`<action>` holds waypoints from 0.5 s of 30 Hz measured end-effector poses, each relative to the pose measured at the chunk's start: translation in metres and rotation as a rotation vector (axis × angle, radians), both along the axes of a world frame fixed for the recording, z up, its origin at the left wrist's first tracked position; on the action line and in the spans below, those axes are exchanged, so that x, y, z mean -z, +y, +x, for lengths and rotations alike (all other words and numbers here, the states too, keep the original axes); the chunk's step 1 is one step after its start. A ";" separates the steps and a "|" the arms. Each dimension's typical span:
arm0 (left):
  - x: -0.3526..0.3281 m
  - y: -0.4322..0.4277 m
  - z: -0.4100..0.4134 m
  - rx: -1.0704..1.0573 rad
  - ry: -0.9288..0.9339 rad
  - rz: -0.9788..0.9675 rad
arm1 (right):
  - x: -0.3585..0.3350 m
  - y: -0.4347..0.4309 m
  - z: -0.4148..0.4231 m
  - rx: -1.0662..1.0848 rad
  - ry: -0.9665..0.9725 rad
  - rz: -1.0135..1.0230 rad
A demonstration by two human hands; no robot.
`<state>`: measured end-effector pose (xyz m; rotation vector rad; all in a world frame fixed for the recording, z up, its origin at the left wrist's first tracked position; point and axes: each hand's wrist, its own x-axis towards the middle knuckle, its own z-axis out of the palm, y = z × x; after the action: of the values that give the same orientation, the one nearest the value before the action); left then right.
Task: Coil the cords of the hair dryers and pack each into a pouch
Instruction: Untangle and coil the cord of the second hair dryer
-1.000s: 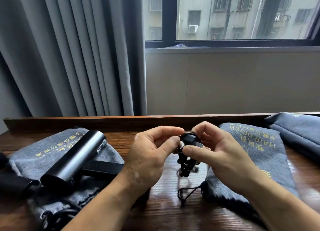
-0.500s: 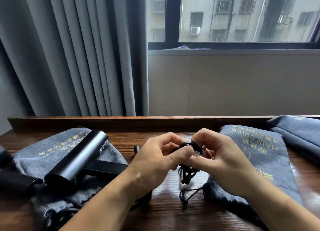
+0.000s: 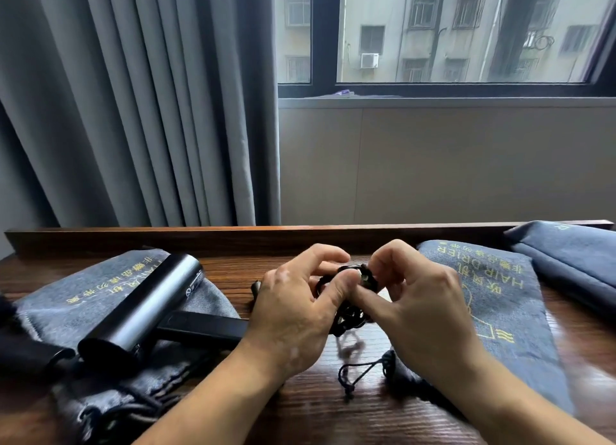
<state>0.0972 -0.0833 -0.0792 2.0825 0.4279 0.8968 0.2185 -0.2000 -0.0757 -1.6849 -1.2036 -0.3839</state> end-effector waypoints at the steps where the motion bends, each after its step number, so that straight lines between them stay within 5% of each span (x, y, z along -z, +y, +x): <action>1: -0.001 0.002 0.000 0.013 0.051 0.018 | 0.001 0.000 0.001 -0.001 -0.019 0.005; 7: -0.009 0.002 0.000 0.249 -0.058 -0.539 | 0.002 0.004 0.007 -0.185 0.253 -0.011; 15: -0.008 0.000 0.008 0.068 -0.285 -0.765 | 0.002 0.003 0.007 -0.366 0.350 0.170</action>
<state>0.1054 -0.0833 -0.0714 1.2466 0.4527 0.8066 0.2250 -0.1968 -0.0774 -1.2869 -1.1492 0.0346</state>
